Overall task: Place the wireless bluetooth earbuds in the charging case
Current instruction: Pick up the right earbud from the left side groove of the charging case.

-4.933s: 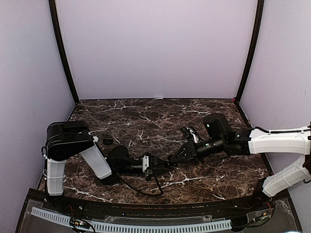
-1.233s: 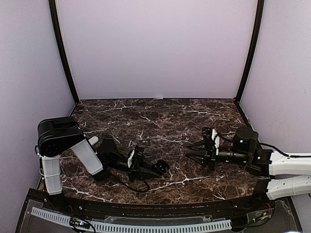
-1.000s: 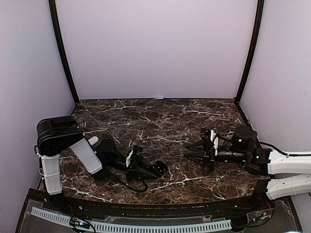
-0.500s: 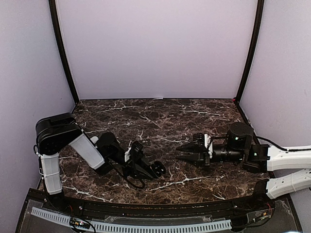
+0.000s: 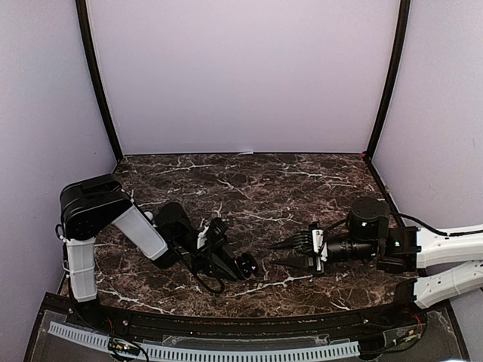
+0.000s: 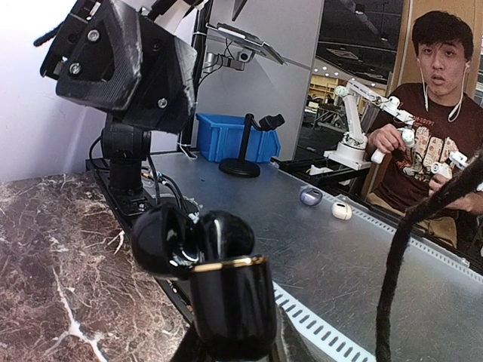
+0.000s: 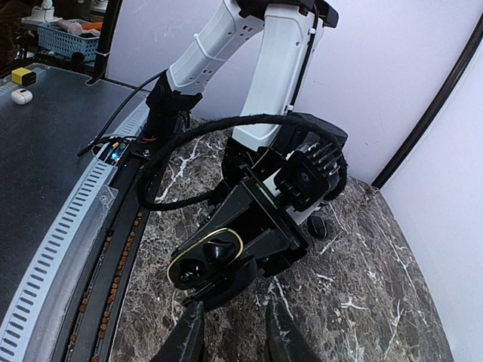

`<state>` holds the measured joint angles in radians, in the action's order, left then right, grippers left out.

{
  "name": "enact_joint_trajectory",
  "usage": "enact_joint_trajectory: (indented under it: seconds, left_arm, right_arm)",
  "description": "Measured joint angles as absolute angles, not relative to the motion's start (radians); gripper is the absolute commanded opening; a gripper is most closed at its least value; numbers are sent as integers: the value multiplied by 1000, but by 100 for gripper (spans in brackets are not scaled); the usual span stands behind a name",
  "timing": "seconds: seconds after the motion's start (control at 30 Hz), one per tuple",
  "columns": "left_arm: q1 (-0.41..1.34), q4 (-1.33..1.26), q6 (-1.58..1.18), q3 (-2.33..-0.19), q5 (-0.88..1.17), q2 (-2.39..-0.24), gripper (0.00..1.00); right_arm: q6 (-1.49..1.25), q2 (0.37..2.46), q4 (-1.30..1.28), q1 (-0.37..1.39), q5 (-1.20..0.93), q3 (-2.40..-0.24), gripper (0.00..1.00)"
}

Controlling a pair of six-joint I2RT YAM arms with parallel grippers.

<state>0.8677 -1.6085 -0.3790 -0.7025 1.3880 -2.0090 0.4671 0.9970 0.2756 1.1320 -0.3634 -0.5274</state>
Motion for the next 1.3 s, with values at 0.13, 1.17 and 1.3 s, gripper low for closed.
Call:
enact_joint_trajectory:
  seconds: [0.13, 1.17, 1.3]
  left_arm:
    - [868, -1608, -397, -710, 1397, -2020, 3]
    - [850, -1608, -426, -691, 1391, -2059, 0]
    - [842, -1608, -427, -690, 1391, -2059, 0]
  right_arm:
    - [477, 997, 269, 1141, -354, -529, 28]
    - [784, 1142, 51, 1253, -207, -679, 37]
    - [796, 1148, 46, 1253, -184, -696, 37]
